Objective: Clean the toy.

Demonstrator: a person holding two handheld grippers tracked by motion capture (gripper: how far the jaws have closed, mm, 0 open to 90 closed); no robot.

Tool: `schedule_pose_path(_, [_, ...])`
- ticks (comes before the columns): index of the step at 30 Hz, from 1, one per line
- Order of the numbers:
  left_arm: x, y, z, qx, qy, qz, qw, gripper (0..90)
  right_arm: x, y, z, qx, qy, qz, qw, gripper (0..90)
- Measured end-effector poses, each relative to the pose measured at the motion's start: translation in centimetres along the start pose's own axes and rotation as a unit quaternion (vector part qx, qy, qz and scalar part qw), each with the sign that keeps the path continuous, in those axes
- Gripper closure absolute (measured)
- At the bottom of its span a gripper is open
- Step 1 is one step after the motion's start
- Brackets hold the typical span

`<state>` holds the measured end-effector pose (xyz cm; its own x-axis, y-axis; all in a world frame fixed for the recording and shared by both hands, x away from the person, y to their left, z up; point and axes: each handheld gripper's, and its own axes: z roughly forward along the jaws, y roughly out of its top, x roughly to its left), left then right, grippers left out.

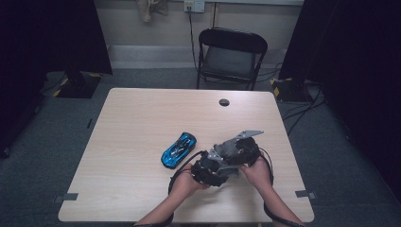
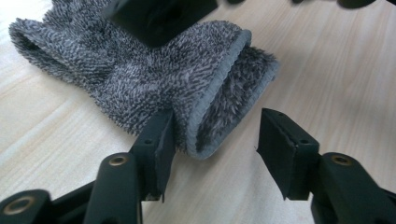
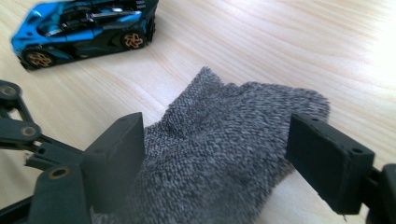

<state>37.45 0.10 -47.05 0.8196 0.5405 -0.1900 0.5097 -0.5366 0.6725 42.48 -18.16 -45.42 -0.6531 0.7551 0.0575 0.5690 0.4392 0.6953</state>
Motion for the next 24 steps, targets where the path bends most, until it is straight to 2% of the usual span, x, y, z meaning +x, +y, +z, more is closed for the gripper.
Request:
schedule_pose_path(5, [1.6,-0.4,-2.1,-0.020,0.031,-0.010,0.9993,33.9,0.5,-0.3,1.8,0.011,-0.037,-0.003,0.9993,19.9])
schedule_pose_path(8, [3.0,-0.3,-3.9,-0.030,0.052,0.012,0.9981,26.1,0.8,-0.8,2.5,0.011,-0.053,-0.001,0.9985,20.0])
schedule_pose_path(9, [3.9,-0.3,-4.9,-0.036,0.074,0.020,0.9964,23.3,0.8,-0.8,2.6,0.012,-0.052,-0.001,0.9986,20.1])
schedule_pose_path(10, [4.8,-0.2,-5.7,-0.038,0.090,0.017,0.9951,22.4,0.8,-1.0,2.8,0.014,-0.054,-0.005,0.9984,20.3])
schedule_pose_path(11, [4.8,-0.2,-5.7,-0.038,0.090,0.017,0.9951,21.4,0.8,-1.1,2.9,0.015,-0.054,-0.006,0.9984,20.4])
schedule_pose_path(12, [6.3,-0.2,-6.7,-0.043,0.117,0.002,0.9922,21.0,0.8,-1.1,3.0,0.014,-0.052,-0.008,0.9985,20.4])
schedule_pose_path(13, [6.9,-0.3,-6.9,-0.038,0.130,0.000,0.9907,20.7,0.8,-1.2,3.0,0.013,-0.051,-0.011,0.9985,20.4])
schedule_pose_path(14, [7.4,-0.3,-7.1,-0.035,0.138,-0.006,0.9898,19.6,0.8,-1.3,3.0,0.012,-0.051,-0.011,0.9986,20.5])
schedule_pose_path(16, [9.0,-0.5,-7.4,-0.023,0.171,-0.016,0.9848,18.1,0.7,-1.5,3.0,0.008,-0.050,-0.011,0.9987,20.6])
schedule_pose_path(19, [10.3,-0.6,-7.2,-0.014,0.191,-0.035,0.9810,16.7,0.7,-1.6,3.1,0.003,-0.050,-0.012,0.9987,20.5])
schedule_pose_path(20, [10.7,-0.6,-7.0,-0.010,0.195,-0.039,0.9800,16.7,0.7,-1.7,3.1,0.003,-0.049,-0.013,0.9987,20.5])
schedule_pose_path(22, [11.4,-0.5,-6.5,-0.006,0.193,-0.054,0.9797,17.0,0.6,-1.8,3.2,0.000,-0.047,-0.014,0.9988,20.5])
schedule_pose_path(24, [11.7,-0.5,-5.7,-0.002,0.193,-0.058,0.9796,17.0,0.5,-1.9,3.3,-0.005,-0.045,-0.012,0.9989,20.4])
